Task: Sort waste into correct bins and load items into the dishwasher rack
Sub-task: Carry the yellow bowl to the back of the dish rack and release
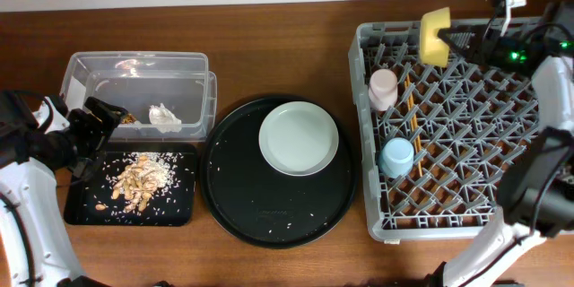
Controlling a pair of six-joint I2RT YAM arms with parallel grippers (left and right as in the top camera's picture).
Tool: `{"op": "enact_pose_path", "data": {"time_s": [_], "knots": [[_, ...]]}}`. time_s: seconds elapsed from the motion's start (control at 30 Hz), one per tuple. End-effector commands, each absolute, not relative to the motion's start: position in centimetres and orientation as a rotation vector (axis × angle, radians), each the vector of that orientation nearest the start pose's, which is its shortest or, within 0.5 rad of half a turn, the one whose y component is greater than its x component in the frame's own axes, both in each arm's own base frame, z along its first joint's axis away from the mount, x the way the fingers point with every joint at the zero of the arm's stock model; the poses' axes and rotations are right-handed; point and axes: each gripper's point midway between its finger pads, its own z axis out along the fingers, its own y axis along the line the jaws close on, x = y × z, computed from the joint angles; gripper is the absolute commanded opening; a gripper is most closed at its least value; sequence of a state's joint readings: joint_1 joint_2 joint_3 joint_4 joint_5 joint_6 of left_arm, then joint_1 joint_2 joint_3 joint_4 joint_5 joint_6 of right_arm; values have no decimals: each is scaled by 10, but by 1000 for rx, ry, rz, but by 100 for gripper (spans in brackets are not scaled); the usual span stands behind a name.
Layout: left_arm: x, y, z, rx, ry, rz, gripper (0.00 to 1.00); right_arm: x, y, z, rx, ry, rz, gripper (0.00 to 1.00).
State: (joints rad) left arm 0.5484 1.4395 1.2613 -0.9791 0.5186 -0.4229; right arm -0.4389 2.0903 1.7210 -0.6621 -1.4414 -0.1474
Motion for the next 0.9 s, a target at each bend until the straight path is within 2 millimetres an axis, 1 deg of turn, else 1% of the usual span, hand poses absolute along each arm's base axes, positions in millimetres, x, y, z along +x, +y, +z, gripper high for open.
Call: {"op": "enact_pose_path", "data": {"time_s": [0.0, 0.03, 0.2, 0.3, 0.43, 0.53, 0.63, 0.67, 0.7, 0.77, 0.83, 0.87], "knots": [[322, 99, 190, -1093, 2379, -651, 99, 480, -35, 227, -180, 1825, 1542, 4], [322, 99, 190, -1093, 2379, -651, 99, 481, -36, 223, -184, 1823, 1539, 4], [322, 99, 190, -1093, 2379, -651, 99, 481, -36, 221, -199, 1818, 1527, 4], [322, 99, 190, -1093, 2379, -651, 99, 479, -35, 207, -193, 1834, 1511, 4], [322, 99, 190, -1093, 2379, -651, 99, 477, -33, 199, -184, 1842, 1514, 4], [322, 99, 190, -1093, 2379, -651, 99, 477, -35, 179, -152, 1906, 1462, 4], [322, 99, 190, -1093, 2379, -651, 99, 477, -35, 174, -150, 1917, 1447, 4], [322, 99, 190, -1093, 2379, -651, 99, 478, -36, 169, -137, 1943, 1425, 4], [322, 99, 190, -1093, 2379, -651, 99, 479, -39, 160, -108, 1995, 1386, 4], [322, 99, 190, -1093, 2379, -651, 99, 480, -41, 152, -78, 2046, 1347, 4], [322, 99, 190, -1093, 2379, -651, 99, 480, -46, 152, -62, 2045, 1346, 4], [322, 99, 190, -1093, 2379, -651, 99, 479, -52, 152, -19, 2049, 1356, 4]]}}
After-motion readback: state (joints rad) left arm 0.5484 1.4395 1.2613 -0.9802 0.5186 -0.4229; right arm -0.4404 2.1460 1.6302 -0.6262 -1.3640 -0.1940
